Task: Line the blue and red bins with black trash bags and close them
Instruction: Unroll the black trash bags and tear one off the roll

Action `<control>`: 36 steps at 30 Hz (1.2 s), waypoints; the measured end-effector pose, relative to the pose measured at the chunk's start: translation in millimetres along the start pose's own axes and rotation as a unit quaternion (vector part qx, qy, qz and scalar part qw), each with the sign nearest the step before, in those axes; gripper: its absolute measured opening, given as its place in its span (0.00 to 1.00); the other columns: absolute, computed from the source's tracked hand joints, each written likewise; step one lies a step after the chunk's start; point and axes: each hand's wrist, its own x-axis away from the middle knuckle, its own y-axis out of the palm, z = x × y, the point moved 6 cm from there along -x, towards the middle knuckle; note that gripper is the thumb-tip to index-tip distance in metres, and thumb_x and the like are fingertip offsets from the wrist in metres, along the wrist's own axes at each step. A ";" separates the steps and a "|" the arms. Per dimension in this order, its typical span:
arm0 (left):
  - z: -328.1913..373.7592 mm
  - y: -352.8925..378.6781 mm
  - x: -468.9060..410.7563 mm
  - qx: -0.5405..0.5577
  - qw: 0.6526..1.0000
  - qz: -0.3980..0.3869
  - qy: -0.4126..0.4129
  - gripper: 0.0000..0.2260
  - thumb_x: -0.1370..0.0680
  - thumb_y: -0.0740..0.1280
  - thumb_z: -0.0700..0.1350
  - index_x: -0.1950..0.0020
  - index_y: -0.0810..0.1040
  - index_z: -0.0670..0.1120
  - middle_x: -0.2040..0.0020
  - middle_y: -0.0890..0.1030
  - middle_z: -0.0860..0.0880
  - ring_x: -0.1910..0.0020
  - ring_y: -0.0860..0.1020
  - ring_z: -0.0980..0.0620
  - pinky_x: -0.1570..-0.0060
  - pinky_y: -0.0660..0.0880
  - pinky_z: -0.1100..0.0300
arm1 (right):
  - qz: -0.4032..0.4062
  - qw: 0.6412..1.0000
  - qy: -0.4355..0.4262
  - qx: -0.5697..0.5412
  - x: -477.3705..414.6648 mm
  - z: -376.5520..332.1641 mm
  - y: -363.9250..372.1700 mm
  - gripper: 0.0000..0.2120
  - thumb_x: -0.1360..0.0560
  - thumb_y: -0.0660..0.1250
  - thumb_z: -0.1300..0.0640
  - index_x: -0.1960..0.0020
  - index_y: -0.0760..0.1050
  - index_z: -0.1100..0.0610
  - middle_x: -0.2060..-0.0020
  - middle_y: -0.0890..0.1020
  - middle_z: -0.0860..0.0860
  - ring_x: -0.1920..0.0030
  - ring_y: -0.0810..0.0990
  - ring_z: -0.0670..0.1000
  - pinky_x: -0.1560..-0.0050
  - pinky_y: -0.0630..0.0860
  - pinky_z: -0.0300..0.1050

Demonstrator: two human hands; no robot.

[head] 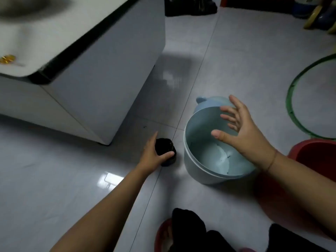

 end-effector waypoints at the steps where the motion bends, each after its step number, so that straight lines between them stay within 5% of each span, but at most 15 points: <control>1: -4.2 4.3 -4.7 0.002 1.000 0.003 0.000 0.47 0.36 0.78 0.56 0.23 0.57 0.51 0.25 0.62 0.46 0.27 0.61 0.46 0.29 0.60 0.49 | 0.003 1.000 -0.005 -0.006 -4.3 4.4 0.5 0.48 0.38 0.72 0.44 0.25 0.49 0.45 0.33 0.68 0.46 0.33 0.69 0.44 0.32 0.65 0.43; 7: -38.1 31.5 -29.1 -0.008 1.000 0.002 -0.004 0.49 0.42 0.79 0.53 0.25 0.60 0.50 0.30 0.65 0.44 0.32 0.66 0.47 0.33 0.65 0.52 | 0.006 1.000 0.005 -0.030 -18.3 31.8 3.9 0.47 0.37 0.71 0.45 0.25 0.49 0.45 0.33 0.69 0.46 0.33 0.70 0.43 0.34 0.66 0.41; 10: -43.6 32.7 -37.7 0.007 1.000 0.027 0.002 0.40 0.40 0.79 0.44 0.30 0.67 0.49 0.35 0.71 0.46 0.37 0.71 0.50 0.40 0.67 0.61 | 0.007 0.999 0.012 -0.034 -19.2 38.0 1.4 0.47 0.37 0.71 0.45 0.26 0.50 0.44 0.33 0.69 0.45 0.34 0.70 0.42 0.35 0.67 0.41; 13: -44.0 25.8 -39.6 0.035 0.998 0.051 -0.013 0.29 0.39 0.76 0.43 0.40 0.73 0.49 0.42 0.78 0.47 0.43 0.77 0.48 0.44 0.75 0.56 | 0.015 0.999 0.021 -0.030 -16.3 41.5 0.4 0.47 0.38 0.71 0.45 0.26 0.50 0.45 0.33 0.69 0.46 0.34 0.71 0.43 0.34 0.67 0.42; 17: -31.2 -4.5 -28.3 0.100 0.991 0.088 -0.034 0.25 0.35 0.76 0.39 0.41 0.73 0.50 0.46 0.80 0.49 0.46 0.79 0.50 0.54 0.75 0.64 | 0.017 0.999 0.029 -0.031 -10.2 31.8 0.8 0.46 0.39 0.71 0.45 0.26 0.51 0.44 0.33 0.69 0.47 0.34 0.71 0.44 0.34 0.67 0.43; 25: 123.0 -105.3 21.8 0.198 0.955 0.205 0.084 0.27 0.34 0.77 0.46 0.38 0.71 0.53 0.48 0.77 0.61 0.51 0.76 0.72 0.56 0.71 0.78 | -0.005 0.999 0.029 -0.042 7.1 -46.7 -1.2 0.44 0.39 0.71 0.46 0.27 0.55 0.45 0.33 0.68 0.48 0.34 0.70 0.47 0.37 0.69 0.44; 30: 241.1 -95.6 70.6 0.279 0.936 0.151 0.150 0.29 0.36 0.76 0.53 0.37 0.71 0.53 0.39 0.77 0.48 0.41 0.77 0.53 0.42 0.75 0.57 | 0.011 0.990 0.052 -0.132 28.5 -109.9 -1.7 0.52 0.45 0.71 0.36 0.26 0.55 0.45 0.37 0.72 0.43 0.42 0.76 0.42 0.40 0.73 0.47; 33: 290.0 -79.5 104.4 0.320 0.927 0.104 0.165 0.26 0.37 0.76 0.53 0.42 0.71 0.55 0.44 0.79 0.51 0.47 0.80 0.57 0.51 0.77 0.64 | 0.052 0.982 0.013 -0.182 43.1 -142.7 -15.2 0.50 0.44 0.73 0.37 0.27 0.58 0.47 0.40 0.76 0.41 0.39 0.76 0.45 0.38 0.74 0.45; 36: 317.5 -70.1 126.4 0.357 0.920 0.068 0.150 0.23 0.37 0.75 0.51 0.46 0.71 0.52 0.49 0.81 0.51 0.52 0.81 0.57 0.56 0.78 0.64 | 0.118 0.968 -0.021 -0.219 58.8 -158.4 -35.8 0.44 0.43 0.75 0.42 0.32 0.62 0.48 0.45 0.78 0.42 0.44 0.78 0.42 0.50 0.77 0.33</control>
